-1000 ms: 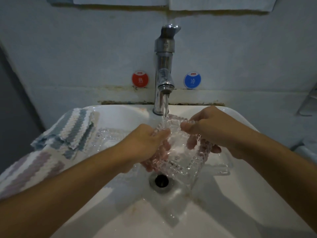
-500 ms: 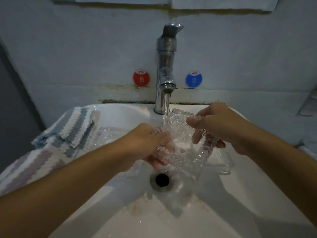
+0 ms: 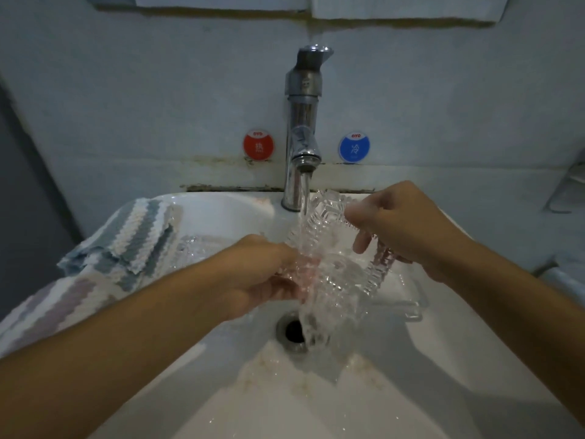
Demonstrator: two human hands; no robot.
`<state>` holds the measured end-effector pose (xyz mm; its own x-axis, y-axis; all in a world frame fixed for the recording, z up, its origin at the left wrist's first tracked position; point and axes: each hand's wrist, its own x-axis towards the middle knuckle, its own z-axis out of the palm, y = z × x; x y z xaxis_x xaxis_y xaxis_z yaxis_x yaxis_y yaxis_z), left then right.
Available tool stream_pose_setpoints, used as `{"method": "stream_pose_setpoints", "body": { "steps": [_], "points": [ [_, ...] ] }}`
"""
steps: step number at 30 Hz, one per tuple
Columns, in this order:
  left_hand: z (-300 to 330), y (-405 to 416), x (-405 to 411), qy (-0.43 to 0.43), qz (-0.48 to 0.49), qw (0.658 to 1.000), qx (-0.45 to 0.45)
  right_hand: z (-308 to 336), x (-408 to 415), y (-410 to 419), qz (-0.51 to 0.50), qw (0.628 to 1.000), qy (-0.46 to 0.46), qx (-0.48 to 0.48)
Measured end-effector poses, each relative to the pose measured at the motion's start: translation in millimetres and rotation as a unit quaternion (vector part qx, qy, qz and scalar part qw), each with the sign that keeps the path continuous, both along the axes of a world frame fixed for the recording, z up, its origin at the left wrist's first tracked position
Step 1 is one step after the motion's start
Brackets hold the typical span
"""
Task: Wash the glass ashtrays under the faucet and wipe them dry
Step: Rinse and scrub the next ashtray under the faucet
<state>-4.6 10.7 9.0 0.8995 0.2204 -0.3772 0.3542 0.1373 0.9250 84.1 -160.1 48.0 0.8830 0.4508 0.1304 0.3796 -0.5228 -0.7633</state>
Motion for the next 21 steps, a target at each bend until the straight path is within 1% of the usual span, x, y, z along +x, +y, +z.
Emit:
{"method": "stream_pose_setpoints", "body": {
  "steps": [2, 5, 9, 14, 16, 18, 20, 21],
  "points": [
    [-4.6, -2.1, 0.8, -0.016, 0.052, 0.999, -0.001, -1.5, 0.8, 0.8, -0.010, 1.000, -0.012, 0.025],
    [-10.2, -7.7, 1.1, -0.043, 0.084, 0.995, 0.008, -5.0, 0.1, 3.5, -0.028, 0.997, -0.059, 0.049],
    [-11.9, -11.0, 2.2, -0.053, 0.093, 0.994, 0.001, -9.1, -4.6, 6.5, -0.030, 0.993, -0.101, 0.058],
    [-6.4, -11.0, 0.6, -0.084, 0.079, 0.993, 0.010, -8.9, -4.5, 6.9, -0.031, 0.996, -0.078, 0.028],
    [-6.4, -12.5, -0.8, -0.099, 0.087, 0.990, 0.044, -5.8, -3.7, 5.3, -0.011, 0.999, -0.035, 0.016],
    [-6.0, -12.5, -2.3, -0.109, 0.084, 0.984, 0.111, -3.8, -5.6, 3.4, 0.009, 1.000, 0.005, -0.001],
    [-5.1, -10.1, -2.2, -0.113, 0.084, 0.974, 0.175, -5.5, -9.4, 4.5, 0.016, 1.000, 0.016, -0.017],
    [-3.8, -9.1, -2.0, -0.113, 0.087, 0.972, 0.184, -7.8, -10.4, 6.3, 0.012, 1.000, 0.018, -0.009]
  ]
}}
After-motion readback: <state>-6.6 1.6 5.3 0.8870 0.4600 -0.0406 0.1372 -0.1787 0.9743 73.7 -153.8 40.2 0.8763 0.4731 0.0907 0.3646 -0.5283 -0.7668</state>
